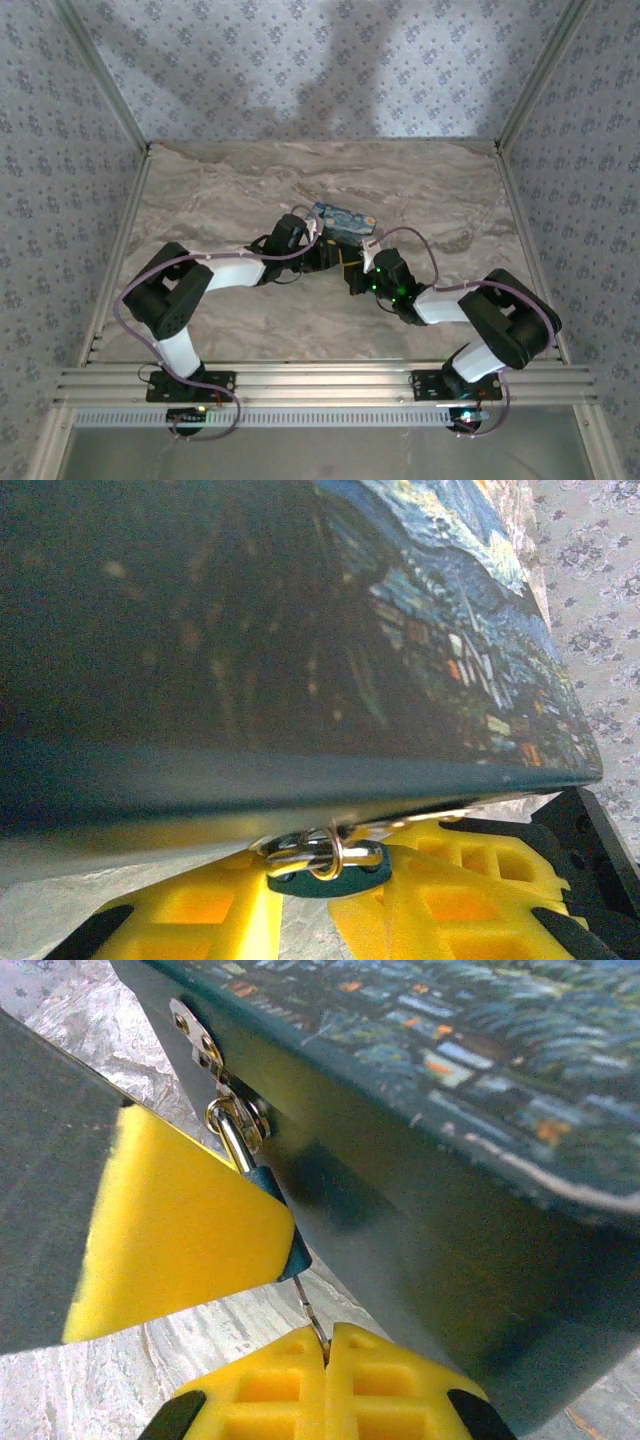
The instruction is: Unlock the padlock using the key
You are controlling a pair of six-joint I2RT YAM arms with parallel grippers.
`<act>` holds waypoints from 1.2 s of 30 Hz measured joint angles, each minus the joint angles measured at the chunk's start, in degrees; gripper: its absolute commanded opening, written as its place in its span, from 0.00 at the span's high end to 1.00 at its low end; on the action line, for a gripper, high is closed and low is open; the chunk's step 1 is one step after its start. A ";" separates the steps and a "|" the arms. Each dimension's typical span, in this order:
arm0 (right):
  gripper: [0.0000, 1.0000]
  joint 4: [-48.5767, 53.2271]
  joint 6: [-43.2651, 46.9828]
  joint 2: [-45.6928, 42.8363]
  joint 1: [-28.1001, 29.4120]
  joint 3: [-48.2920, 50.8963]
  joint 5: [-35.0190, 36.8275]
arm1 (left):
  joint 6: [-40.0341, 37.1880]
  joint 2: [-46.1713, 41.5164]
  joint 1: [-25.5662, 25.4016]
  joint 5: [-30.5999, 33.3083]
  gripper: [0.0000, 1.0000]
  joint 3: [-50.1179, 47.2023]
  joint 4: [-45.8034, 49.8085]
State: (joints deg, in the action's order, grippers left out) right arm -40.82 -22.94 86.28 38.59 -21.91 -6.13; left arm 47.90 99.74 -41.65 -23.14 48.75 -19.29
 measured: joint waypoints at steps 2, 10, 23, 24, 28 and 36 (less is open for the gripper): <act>1.00 -0.17 0.00 0.02 0.00 0.00 0.13 | 0.22 0.00 0.00 0.00 0.71 0.11 0.00; 1.00 -1.57 -0.20 0.09 -0.26 0.00 0.35 | 1.29 0.00 0.00 0.00 0.71 0.33 -0.63; 1.00 -6.78 -1.92 0.92 -1.99 0.00 -0.87 | 2.89 0.00 0.00 0.33 0.71 0.79 -3.26; 1.00 -7.30 -2.21 1.05 -2.23 0.00 -1.16 | 3.04 0.00 0.02 0.44 0.71 0.94 -3.34; 1.00 -8.98 -3.30 1.44 -2.86 0.00 -2.16 | 3.23 0.00 0.09 0.72 0.71 1.27 -3.89; 1.00 -10.73 -4.76 2.51 -3.10 0.00 -2.67 | 3.28 0.11 0.28 0.87 0.71 1.27 -4.44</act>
State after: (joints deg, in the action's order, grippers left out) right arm -51.55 -27.70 88.79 35.48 -21.91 -8.80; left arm 51.18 99.85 -41.36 -22.26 50.02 -23.73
